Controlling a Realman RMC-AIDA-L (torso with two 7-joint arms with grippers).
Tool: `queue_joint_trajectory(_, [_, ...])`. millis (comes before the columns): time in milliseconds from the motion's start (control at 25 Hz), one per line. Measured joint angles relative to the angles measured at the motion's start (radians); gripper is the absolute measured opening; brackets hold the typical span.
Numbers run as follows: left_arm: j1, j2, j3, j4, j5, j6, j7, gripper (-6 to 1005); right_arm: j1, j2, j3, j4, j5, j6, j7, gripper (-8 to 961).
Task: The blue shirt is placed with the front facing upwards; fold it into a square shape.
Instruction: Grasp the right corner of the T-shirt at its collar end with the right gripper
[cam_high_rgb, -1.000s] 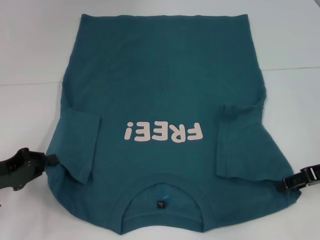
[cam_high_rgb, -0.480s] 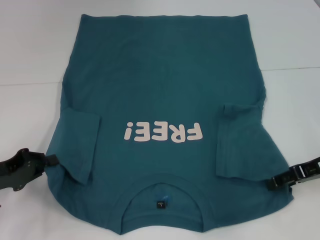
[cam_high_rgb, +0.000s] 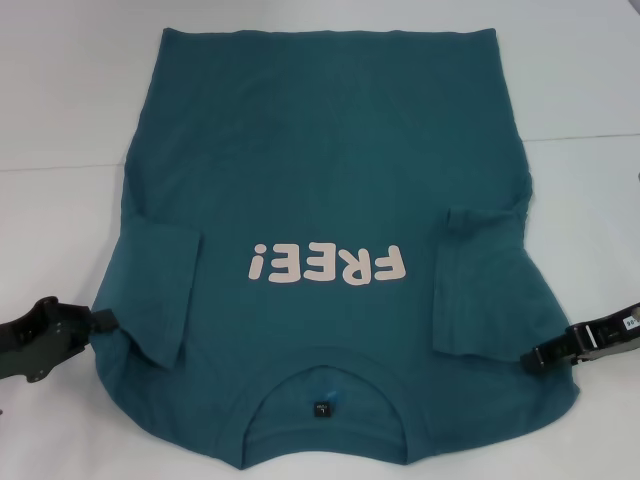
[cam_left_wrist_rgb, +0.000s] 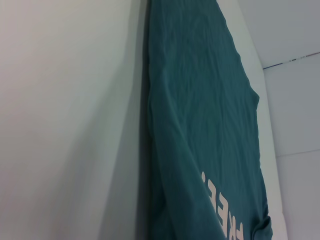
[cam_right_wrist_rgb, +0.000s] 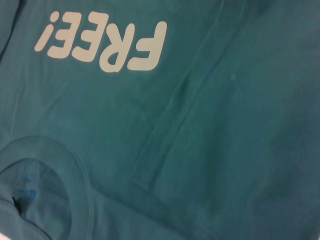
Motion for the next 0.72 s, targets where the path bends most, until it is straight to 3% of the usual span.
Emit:
queue_joint_trajectory(320, [0.0,0.0,0.0,0.0,-0.005,-0.001,-0.001,34,0.005,-0.001,0.001,-0.009,0.001,-0.008,0.019,584])
queue_joint_trajectory(400, [0.0,0.0,0.0,0.0,-0.005,-0.001,-0.001,34,0.007,-0.001,-0.001,-0.008,-0.002,-0.01,0.019,368])
queue_joint_trajectory(720, [0.0,0.001,0.001,0.0,-0.006,0.005,-0.001,34,0.009,-0.003,0.0,-0.01,-0.003,-0.021,0.021,199])
